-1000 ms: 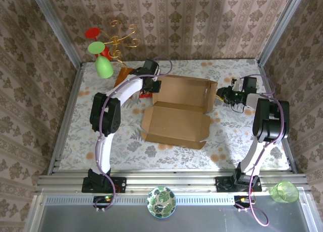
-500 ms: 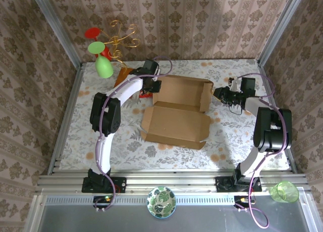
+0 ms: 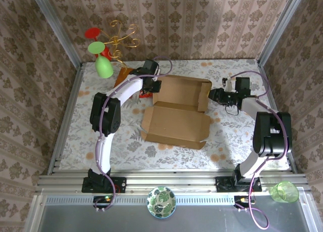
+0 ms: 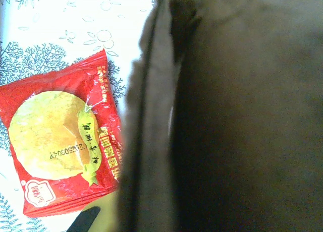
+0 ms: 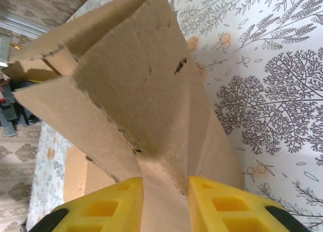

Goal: Fold the paper box

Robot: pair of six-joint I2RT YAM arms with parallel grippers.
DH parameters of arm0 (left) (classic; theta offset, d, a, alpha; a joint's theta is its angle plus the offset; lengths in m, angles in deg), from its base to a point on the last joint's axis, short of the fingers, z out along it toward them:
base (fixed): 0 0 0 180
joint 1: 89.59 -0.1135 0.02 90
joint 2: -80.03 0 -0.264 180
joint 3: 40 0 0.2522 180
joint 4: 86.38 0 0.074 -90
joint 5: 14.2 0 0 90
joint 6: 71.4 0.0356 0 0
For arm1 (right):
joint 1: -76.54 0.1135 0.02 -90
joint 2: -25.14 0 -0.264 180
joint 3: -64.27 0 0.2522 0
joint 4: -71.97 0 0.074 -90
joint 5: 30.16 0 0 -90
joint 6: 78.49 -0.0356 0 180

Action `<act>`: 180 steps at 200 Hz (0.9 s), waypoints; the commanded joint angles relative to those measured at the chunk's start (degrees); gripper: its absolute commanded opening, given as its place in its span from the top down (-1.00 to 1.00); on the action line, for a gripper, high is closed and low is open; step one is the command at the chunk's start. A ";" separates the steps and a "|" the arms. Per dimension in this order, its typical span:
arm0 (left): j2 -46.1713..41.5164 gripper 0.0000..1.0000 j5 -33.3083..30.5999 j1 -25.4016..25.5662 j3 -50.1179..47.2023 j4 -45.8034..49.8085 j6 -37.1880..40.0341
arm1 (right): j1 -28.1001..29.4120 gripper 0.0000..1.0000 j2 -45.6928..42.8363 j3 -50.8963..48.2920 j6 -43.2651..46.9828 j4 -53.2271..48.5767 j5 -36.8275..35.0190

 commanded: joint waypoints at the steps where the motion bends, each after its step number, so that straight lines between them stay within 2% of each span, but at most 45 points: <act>1: 1.62 1.00 1.13 0.27 0.46 1.58 0.12 | 0.55 0.34 0.84 2.76 4.16 -3.98 -3.58; 94: 1.70 1.00 1.18 0.36 1.07 2.29 1.28 | 3.49 0.06 5.06 9.08 8.55 -8.13 -11.44; 152: 2.02 1.00 1.12 0.54 1.78 2.96 1.90 | 6.20 0.02 7.53 12.97 10.53 -10.68 -16.73; 180: 2.15 1.00 1.15 0.62 2.14 3.26 2.03 | 7.72 0.08 9.18 14.55 10.71 -12.40 -21.84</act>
